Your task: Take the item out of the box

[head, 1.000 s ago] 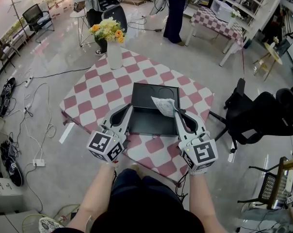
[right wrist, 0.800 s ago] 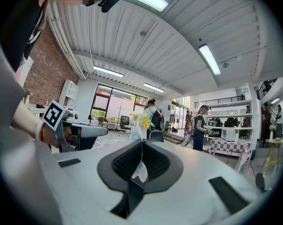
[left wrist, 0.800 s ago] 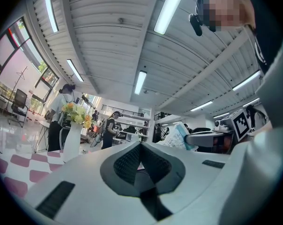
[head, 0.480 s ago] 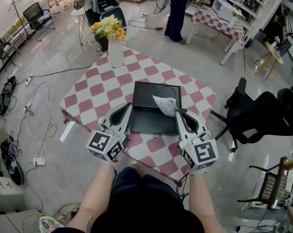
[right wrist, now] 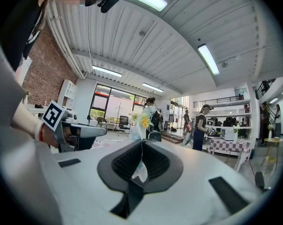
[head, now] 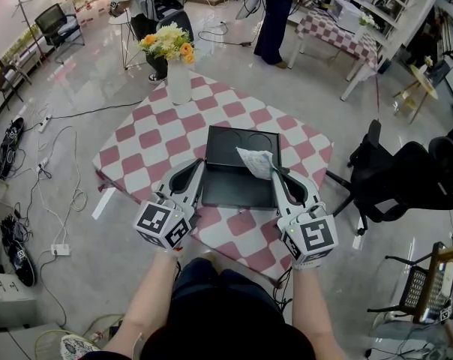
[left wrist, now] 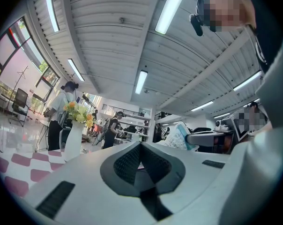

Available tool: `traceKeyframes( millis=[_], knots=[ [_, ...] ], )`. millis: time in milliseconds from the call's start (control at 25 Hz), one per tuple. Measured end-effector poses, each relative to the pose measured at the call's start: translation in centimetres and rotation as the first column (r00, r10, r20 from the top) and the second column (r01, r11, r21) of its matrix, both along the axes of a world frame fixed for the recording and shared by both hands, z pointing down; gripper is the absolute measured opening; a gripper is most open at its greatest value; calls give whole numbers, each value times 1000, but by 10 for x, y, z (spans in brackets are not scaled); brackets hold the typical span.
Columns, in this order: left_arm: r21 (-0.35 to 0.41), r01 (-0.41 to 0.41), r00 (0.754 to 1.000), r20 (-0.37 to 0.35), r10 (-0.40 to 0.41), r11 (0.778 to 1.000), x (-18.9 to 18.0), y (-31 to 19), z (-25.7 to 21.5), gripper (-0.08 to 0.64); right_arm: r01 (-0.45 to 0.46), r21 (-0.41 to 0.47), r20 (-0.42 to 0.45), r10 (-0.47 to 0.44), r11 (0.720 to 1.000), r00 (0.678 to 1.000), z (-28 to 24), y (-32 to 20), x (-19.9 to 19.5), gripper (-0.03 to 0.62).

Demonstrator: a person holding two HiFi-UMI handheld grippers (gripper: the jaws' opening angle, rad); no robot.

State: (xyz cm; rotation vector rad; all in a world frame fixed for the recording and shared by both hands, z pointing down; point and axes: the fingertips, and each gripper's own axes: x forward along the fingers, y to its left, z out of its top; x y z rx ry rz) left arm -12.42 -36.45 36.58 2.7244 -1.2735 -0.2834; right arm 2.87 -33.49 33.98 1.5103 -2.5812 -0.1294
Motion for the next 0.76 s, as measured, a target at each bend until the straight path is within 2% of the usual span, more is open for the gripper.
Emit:
traceKeyframes(
  millis=[760],
  knots=[
    [-5,6,1000,-2,-6,1000,-4,-1,5,8,3,-2,-3,-3,1000,1000,5,-1,-2,8]
  ],
)
